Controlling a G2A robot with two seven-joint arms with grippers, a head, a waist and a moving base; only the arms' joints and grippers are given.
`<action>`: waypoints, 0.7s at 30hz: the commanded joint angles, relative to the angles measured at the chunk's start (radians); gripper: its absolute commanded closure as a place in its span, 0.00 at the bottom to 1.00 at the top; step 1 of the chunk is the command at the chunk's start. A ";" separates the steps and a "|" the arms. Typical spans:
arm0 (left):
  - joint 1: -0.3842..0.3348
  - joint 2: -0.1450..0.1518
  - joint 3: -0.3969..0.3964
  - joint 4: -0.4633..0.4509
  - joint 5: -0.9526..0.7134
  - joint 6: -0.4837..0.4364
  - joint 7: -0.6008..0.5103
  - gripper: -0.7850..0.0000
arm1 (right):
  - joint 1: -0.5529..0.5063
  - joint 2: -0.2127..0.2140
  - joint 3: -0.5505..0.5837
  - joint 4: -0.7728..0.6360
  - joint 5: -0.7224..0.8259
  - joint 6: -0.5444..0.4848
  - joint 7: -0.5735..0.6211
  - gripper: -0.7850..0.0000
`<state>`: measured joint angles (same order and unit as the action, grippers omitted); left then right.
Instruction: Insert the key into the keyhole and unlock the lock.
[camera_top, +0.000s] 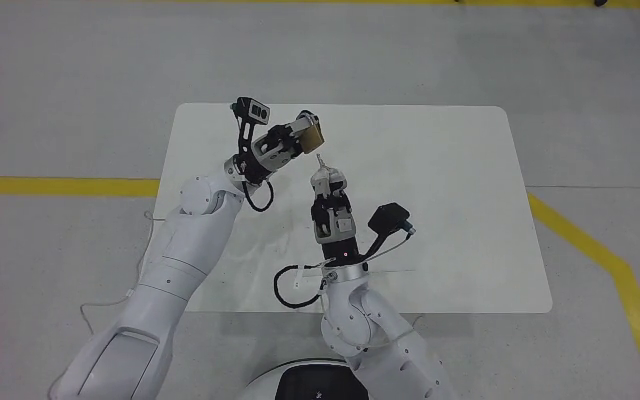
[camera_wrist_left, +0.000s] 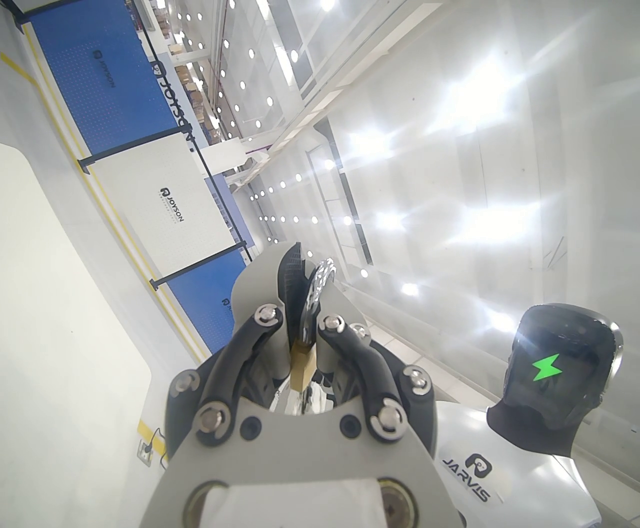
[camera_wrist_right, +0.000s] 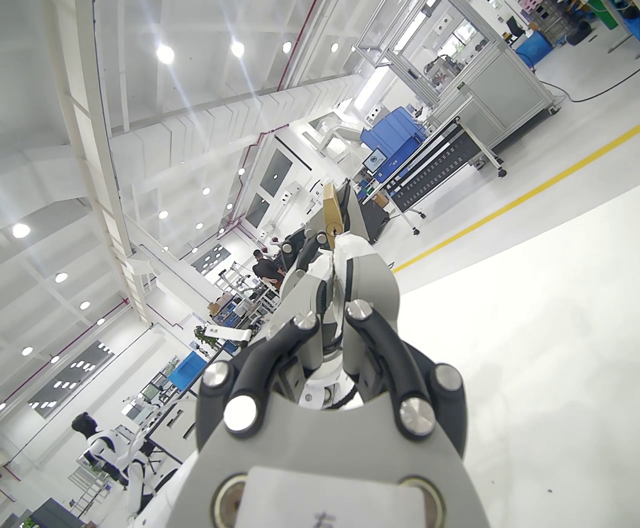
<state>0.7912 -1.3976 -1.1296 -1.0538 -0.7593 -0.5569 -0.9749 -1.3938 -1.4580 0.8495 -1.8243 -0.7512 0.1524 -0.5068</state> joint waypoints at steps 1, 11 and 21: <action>0.000 0.000 0.000 0.000 0.000 0.000 0.000 1.00 | 0.000 0.000 0.000 0.000 0.000 0.000 0.000 1.00; 0.000 0.000 0.000 0.000 0.000 0.000 0.000 1.00 | -0.152 0.075 0.343 -0.255 -0.043 -0.228 0.378 1.00; 0.016 -0.005 0.015 -0.034 -0.010 0.017 0.018 1.00 | -0.201 0.093 0.457 -0.318 -0.018 -0.291 0.474 1.00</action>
<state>0.7999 -1.3999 -1.1231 -1.0697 -0.7658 -0.5479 -0.9657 -1.5945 -1.3654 1.3065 -2.1418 -0.7695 -0.1385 -0.0328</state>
